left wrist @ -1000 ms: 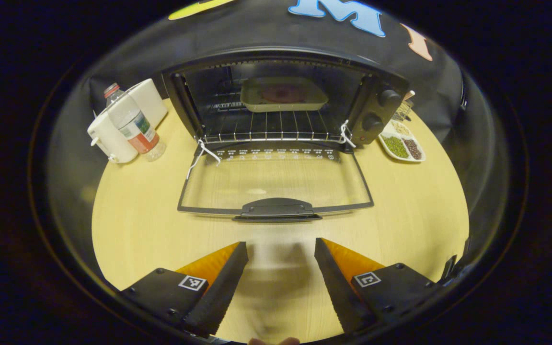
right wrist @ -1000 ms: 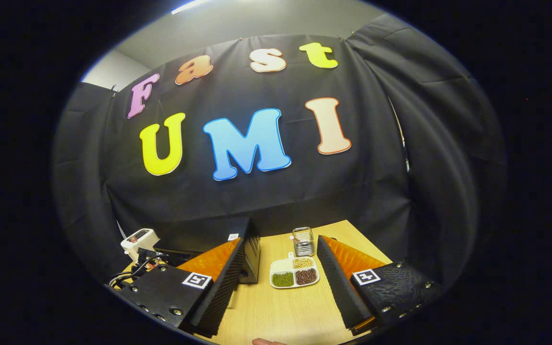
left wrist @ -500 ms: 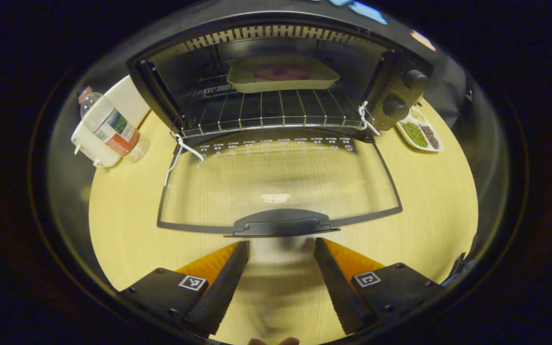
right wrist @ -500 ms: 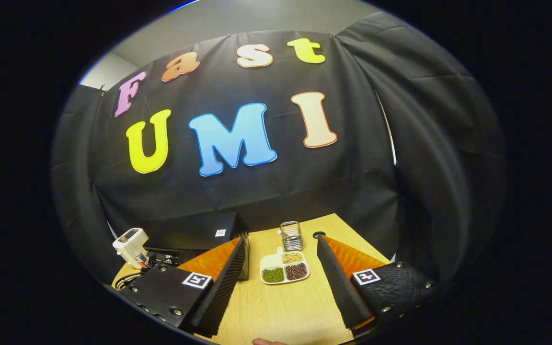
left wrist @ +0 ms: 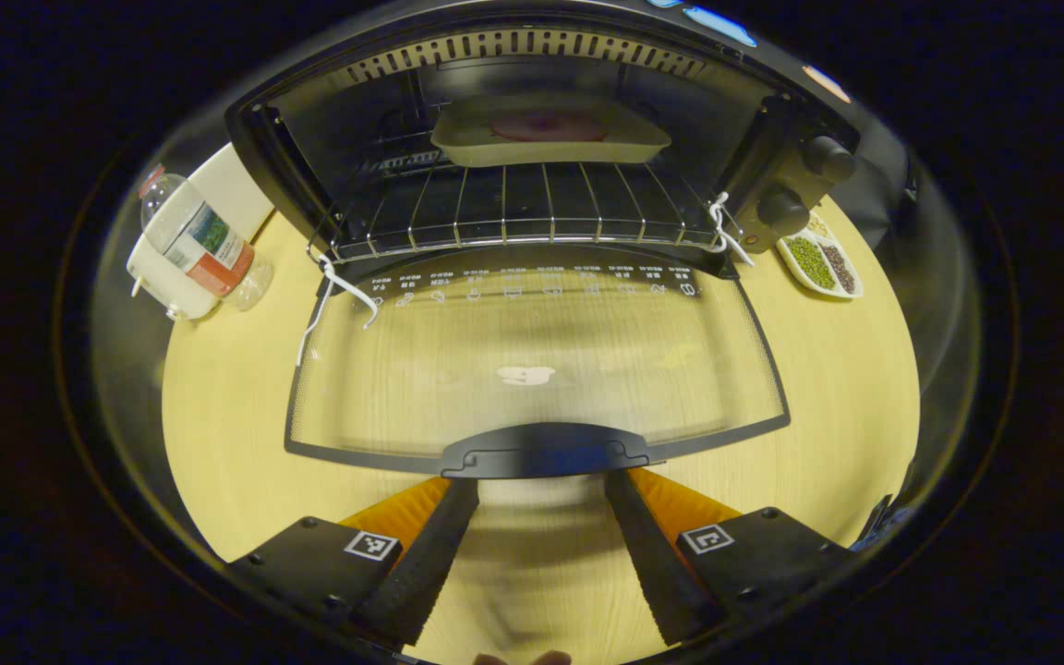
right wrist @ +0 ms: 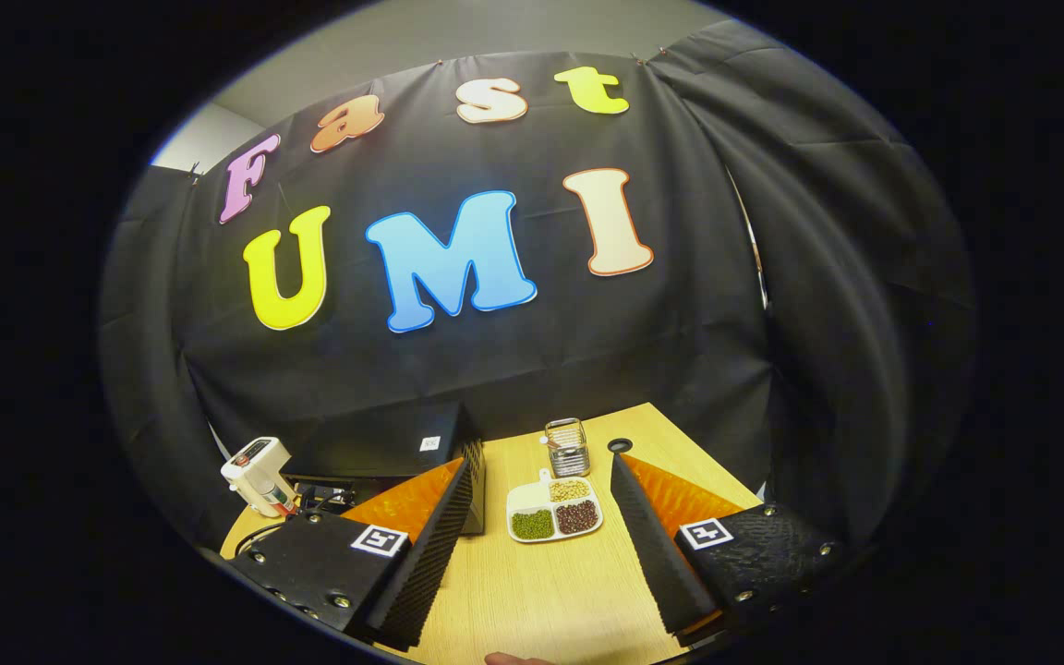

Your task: Open the electric oven with the left hand, put the food in, and close the electric oven.

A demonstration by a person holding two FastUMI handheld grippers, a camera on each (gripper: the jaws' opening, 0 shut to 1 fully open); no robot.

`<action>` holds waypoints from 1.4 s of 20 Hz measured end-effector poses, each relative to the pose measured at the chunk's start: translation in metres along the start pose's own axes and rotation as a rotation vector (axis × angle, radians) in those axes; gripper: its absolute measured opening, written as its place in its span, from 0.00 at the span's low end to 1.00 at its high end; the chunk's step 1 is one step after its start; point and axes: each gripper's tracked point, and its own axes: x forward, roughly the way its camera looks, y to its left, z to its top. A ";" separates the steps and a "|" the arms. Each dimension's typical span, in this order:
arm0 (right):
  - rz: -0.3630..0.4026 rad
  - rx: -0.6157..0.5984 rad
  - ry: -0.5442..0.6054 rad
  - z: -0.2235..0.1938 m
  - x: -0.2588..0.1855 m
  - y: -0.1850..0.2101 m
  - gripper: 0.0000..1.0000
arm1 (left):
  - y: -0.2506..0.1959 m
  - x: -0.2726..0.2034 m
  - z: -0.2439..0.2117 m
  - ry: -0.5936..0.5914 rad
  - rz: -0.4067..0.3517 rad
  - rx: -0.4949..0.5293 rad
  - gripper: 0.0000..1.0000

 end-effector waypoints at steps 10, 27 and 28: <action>0.032 -0.022 0.002 -0.009 -0.010 0.015 0.92 | -0.002 -0.060 0.018 -0.178 -0.002 0.004 0.96; 0.030 -0.052 0.003 -0.013 -0.022 0.000 0.92 | 0.003 -0.076 0.047 -0.281 0.034 0.007 0.96; 0.030 -0.051 0.005 -0.014 -0.022 -0.002 0.92 | 0.003 -0.078 0.048 -0.292 0.040 0.007 0.96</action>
